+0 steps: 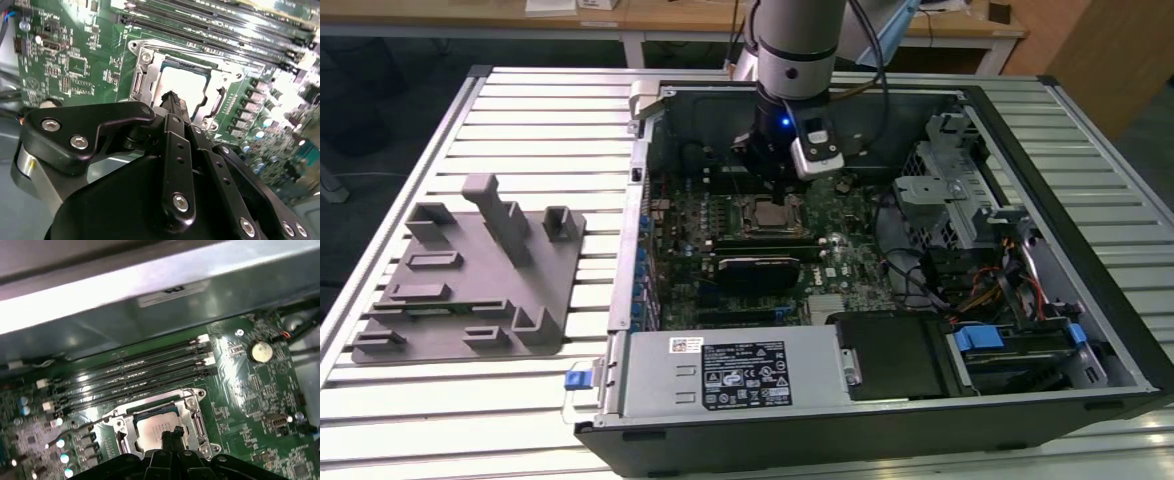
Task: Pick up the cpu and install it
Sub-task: 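Close the cpu cover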
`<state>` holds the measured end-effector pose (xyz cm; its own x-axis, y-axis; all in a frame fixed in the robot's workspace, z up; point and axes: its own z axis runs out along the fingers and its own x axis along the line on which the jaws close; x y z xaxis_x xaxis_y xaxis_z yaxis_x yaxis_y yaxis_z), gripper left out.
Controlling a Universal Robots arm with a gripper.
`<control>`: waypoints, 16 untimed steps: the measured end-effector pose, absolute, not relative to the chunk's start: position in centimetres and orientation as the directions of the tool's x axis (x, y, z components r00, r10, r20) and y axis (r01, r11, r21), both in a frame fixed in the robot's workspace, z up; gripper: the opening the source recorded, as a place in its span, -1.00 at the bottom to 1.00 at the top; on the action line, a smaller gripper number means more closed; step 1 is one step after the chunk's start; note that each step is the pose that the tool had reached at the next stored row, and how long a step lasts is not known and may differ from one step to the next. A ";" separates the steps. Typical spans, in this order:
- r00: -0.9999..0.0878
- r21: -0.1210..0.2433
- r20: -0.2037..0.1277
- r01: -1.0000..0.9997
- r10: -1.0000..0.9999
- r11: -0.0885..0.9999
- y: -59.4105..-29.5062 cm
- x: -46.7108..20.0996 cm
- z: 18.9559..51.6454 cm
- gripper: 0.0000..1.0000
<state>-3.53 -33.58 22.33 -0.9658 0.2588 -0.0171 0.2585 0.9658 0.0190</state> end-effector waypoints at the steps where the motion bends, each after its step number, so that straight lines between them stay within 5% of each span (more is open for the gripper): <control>1: -0.970 0.018 -0.017 0.241 0.242 0.970 -33.6 -3.5 22.3 -0.79; 16: -0.997 0.001 -0.020 0.079 0.079 0.997 -33.6 -3.5 22.3 -0.79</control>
